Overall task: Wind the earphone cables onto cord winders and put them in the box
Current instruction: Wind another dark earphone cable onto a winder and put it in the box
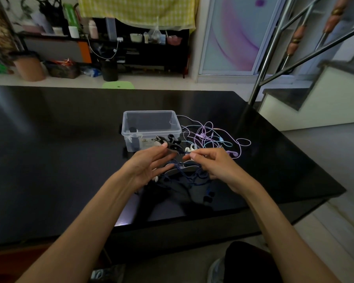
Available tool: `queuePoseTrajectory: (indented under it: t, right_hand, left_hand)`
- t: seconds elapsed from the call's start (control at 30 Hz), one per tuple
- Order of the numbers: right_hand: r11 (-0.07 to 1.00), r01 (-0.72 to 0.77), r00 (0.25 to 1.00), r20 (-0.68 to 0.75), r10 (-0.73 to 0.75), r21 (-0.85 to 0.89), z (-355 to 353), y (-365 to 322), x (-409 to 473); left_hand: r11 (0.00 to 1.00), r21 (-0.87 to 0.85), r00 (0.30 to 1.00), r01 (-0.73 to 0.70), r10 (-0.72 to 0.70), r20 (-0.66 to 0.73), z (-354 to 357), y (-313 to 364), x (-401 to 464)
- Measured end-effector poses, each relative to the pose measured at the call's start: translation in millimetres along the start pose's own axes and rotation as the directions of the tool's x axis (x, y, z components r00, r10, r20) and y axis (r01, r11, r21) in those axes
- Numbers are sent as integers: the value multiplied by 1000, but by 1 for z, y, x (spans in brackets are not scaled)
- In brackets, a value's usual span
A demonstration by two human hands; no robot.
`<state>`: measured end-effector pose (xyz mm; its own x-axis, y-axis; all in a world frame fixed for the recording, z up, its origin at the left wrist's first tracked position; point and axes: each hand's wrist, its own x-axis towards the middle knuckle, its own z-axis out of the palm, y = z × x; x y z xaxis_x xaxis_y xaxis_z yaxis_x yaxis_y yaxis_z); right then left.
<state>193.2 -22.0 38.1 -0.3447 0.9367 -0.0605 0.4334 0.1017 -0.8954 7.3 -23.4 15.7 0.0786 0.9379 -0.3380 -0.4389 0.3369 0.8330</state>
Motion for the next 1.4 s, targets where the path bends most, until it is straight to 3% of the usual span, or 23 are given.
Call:
queuePoseTrajectory:
  t: [0.17,0.27,0.43,0.5,0.6,0.77,0.97,1.23,1.4]
  right_hand:
    - [1000,21,997,-72,-23,-18,3,2,1]
    - [998,41,992,-121,-46,-45,10,3,3]
    - [951,123,983,-95,-155,-284,32,1,4]
    - [912,165,974,-85,-211,-377,35,0,3]
    - [869,206,963,-67,-263,-450,32,-1,4]
    - [920,182,980,-11,-198,-347,-3,-5,-4]
    - [941,190,982,58,-181,-279,-26,-8,-14]
    - [978,116,947,316,-56,-173,-31,8,-12]
    - [980,79,907,421,6,-184,-32,9,-12]
  left_hand:
    - [998,63,1000,0,0,-4,-1,1,2]
    - [995,69,996,-68,72,-59,2,-2,2]
    - [970,65,943,-234,242,-230,8,-16,8]
    - [946,139,922,-291,317,-224,7,-18,9]
    - [874,372,926,-313,368,-85,4,-20,12]
    - [845,527,984,-91,-3,176,0,-6,1]
    - [711,703,850,-22,-357,387,4,2,-14]
    - [612,782,709,-116,-500,497,5,3,-18]
    - [604,786,701,-132,-504,504,2,4,-19]
